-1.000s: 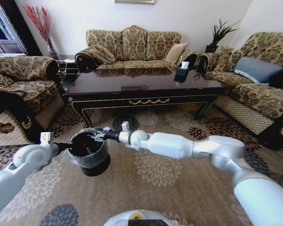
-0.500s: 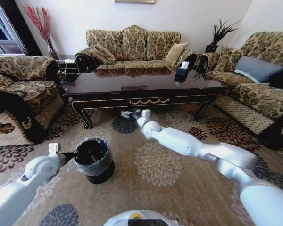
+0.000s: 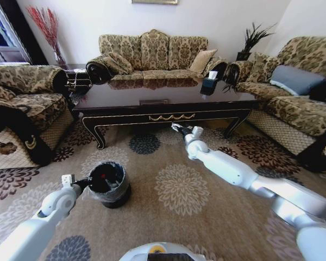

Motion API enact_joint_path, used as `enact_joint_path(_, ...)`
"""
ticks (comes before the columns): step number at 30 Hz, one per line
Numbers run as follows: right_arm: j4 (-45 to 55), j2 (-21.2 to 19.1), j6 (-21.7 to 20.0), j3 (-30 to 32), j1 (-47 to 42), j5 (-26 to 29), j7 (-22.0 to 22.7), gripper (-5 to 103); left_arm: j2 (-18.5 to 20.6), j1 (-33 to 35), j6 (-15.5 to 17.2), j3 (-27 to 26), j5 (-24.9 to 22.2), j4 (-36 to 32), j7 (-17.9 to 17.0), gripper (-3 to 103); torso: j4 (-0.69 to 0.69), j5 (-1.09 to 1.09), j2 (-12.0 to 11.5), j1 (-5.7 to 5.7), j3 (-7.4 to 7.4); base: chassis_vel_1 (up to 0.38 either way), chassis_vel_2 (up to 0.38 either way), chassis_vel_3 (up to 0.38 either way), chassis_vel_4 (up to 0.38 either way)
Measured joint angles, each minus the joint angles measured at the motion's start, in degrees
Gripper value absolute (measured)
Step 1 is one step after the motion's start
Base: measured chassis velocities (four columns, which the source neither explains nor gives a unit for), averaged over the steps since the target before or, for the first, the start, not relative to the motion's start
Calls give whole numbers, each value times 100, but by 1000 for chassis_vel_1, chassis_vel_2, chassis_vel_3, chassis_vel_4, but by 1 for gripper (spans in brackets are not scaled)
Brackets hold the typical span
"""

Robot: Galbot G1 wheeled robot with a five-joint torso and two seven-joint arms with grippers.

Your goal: Move to the front of the table and pick up the trash from the floor, then place it into the trash bin.

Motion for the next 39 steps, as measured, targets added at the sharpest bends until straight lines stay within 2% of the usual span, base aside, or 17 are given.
enact_joint_path(3, 46, -82, 38, 2, -5, 7, 55, 100, -68, -51, -134, 10, 287, 289, 13, 3, 4, 3, 0, 0, 0, 0, 0, 0, 0)
enact_joint_path(6, 73, -97, 45, -2, -15, 7, 57, 100, -82, -70, -168, -4, 303, 401, 52, 3, 6, 0, 0, 0, 0, 0, 0, 0, 0)
enact_joint_path(10, 96, -101, 48, -35, -42, -16, 59, 100, -103, -112, -234, -45, 257, 637, 90, 3, 1, 2, 0, 0, 0, 0, 0, 0, 0)
enact_joint_path(16, 73, -52, 48, -101, -35, -44, 53, 100, -131, -121, -253, -42, -151, 715, 117, 3, 4, 5, 0, 0, -1, 0, 0, 0, 0)
enact_joint_path(17, 58, -29, 46, -136, -16, -50, 49, 100, -153, -147, -239, -10, -357, 712, 116, 0, 4, 3, 0, 0, 0, 0, 0, 0, 0)
enact_joint_path(19, 52, 1, 36, -172, 4, -55, 45, 100, -182, -192, -201, 31, -521, 696, 114, 4, -1, 0, 0, 0, -1, 0, 0, 0, 0)
enact_joint_path(22, 38, 36, 16, -208, 18, -55, 37, 100, -187, -200, -108, 20, -565, 658, 64, 20, 0, 0, 0, 0, 0, 0, 0, 0, 0)
enact_joint_path(23, 38, 36, 16, -208, 18, -55, 37, 100, -187, -200, -108, 20, -565, 658, 64, 20, 0, 0, 0, 0, 0, 0, 0, 0, 0)
enact_joint_path(25, 25, 51, 3, -211, 19, -55, 27, 100, -154, -127, -62, -76, -489, 570, 15, 30, 3, -3, 0, 0, 1, 0, 0, 0, 0)
enact_joint_path(28, 12, 55, -1, -207, 17, -55, 14, 100, -133, -18, -37, -224, -326, 357, -11, 36, 4, -1, 0, 0, 1, 0, 0, 0, 0)
enact_joint_path(31, 29, 12, -9, -116, -37, -59, -7, 100, -179, 158, 140, -483, -84, -286, -121, 52, 6, 2, 0, 0, 1, 0, 0, 0, 0)
enact_joint_path(33, 73, -51, -9, -36, -93, -61, -5, 100, -194, 162, 185, -514, 67, -475, -147, 52, 5, 2, 0, 0, 1, 0, 0, 0, 0)
enact_joint_path(34, 123, -118, -9, 55, -158, -64, 7, 100, -217, 162, 197, -542, 263, -644, -152, 57, 0, 1, 0, 0, 0, 0, 0, 0, 0)
enact_joint_path(36, 190, -236, -7, 200, -257, -85, 34, 100, -308, 210, 117, -687, 700, -961, -142, 69, -4, 2, 0, 0, 0, 0, 0, 0, 0)
enact_joint_path(37, 203, -261, -7, 227, -277, -101, 38, 100, -339, 224, 69, -734, 791, -1016, -138, 69, -3, 2, 0, 0, 0, 0, 0, 0, 0)
enact_joint_path(38, 229, -329, -7, 287, -336, -160, 47, 100, -418, 263, -94, -864, 951, -1120, -130, 74, 0, 2, 0, 0, 0, 0, 0, 0, 0)
enact_joint_path(39, 229, -329, -7, 287, -336, -160, 47, 100, -418, 263, -94, -864, 951, -1120, -130, 74, 0, 2, 0, 0, 0, 0, 0, 0, 0)
